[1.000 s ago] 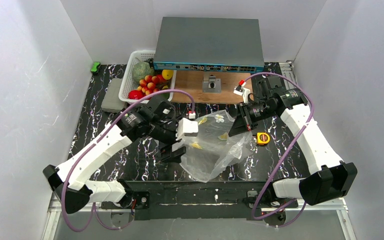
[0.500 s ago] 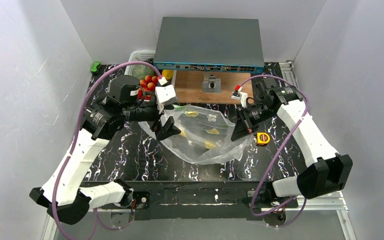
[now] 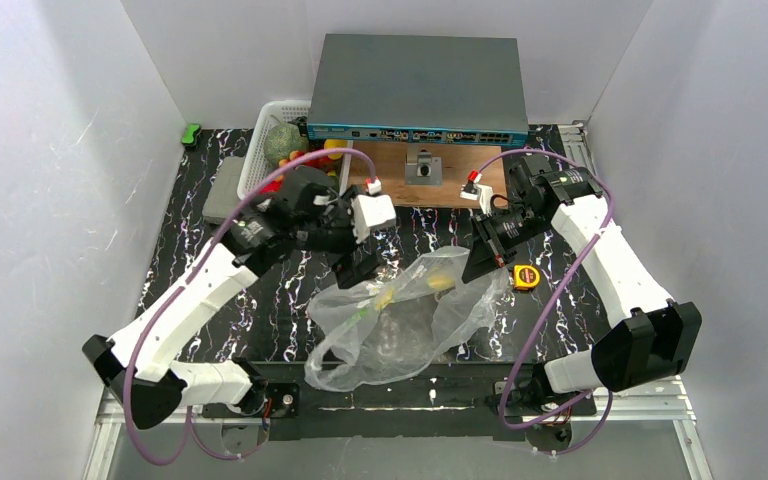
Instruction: Place the fake fruits into the plastic bag and tie a complex knot
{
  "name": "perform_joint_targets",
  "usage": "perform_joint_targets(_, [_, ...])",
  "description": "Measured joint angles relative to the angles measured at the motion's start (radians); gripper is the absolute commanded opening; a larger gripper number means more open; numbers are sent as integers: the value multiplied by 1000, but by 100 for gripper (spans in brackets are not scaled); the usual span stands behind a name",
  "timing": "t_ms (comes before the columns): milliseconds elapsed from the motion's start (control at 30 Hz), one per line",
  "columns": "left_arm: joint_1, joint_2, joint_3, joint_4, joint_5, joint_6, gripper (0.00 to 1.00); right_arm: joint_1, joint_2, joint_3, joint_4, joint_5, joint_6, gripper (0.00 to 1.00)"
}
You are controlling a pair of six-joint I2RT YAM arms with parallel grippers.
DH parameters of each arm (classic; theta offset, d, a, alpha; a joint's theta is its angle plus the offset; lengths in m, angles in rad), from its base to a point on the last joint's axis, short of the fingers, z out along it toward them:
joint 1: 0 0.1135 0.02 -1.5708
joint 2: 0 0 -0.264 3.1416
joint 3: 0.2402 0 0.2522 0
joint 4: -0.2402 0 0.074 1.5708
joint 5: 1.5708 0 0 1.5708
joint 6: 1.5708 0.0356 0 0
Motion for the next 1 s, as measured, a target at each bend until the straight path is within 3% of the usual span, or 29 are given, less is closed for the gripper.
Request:
perform_joint_targets(133, [-55, 2, -114, 13, -31, -56, 98, 0, 0, 0, 0, -5, 5, 1])
perform_joint_targets(433, [-156, -136, -340, 174, -71, -343, 98, 0, -10, -2, 31, -16, 66, 1])
perform_joint_targets(567, [-264, -216, -375, 220, -165, -422, 98, 0, -26, -2, 51, -16, 102, 1])
perform_joint_targets(667, [-308, -190, -393, 243, -288, -457, 98, 0, -32, -5, 65, -18, 113, 1])
perform_joint_targets(700, [-316, -143, -413, 248, -364, -468, 88, 0, -32, -11, 68, -19, 113, 1])
perform_joint_targets(733, [-319, -76, -438, 242, -436, -477, 63, 0, -32, -18, 69, -19, 111, 2])
perform_joint_targets(767, [-319, -34, -442, 234, -466, -488, 33, 0, -31, -21, 67, -16, 105, 10])
perform_joint_targets(800, [-316, 29, -439, 227, -500, -502, 0, 0, -31, -21, 67, -15, 93, 64])
perform_joint_targets(833, [-299, 80, -436, 212, -486, -529, 0, 0, -20, -21, 61, 14, 82, 96])
perform_joint_targets(933, [-166, 85, -391, 198, -260, -689, 0, -42, -31, -30, 149, 178, 104, 98])
perform_joint_targets(1000, [-77, 87, -368, 217, -135, -805, 0, -75, -123, -97, 255, 256, 161, 98])
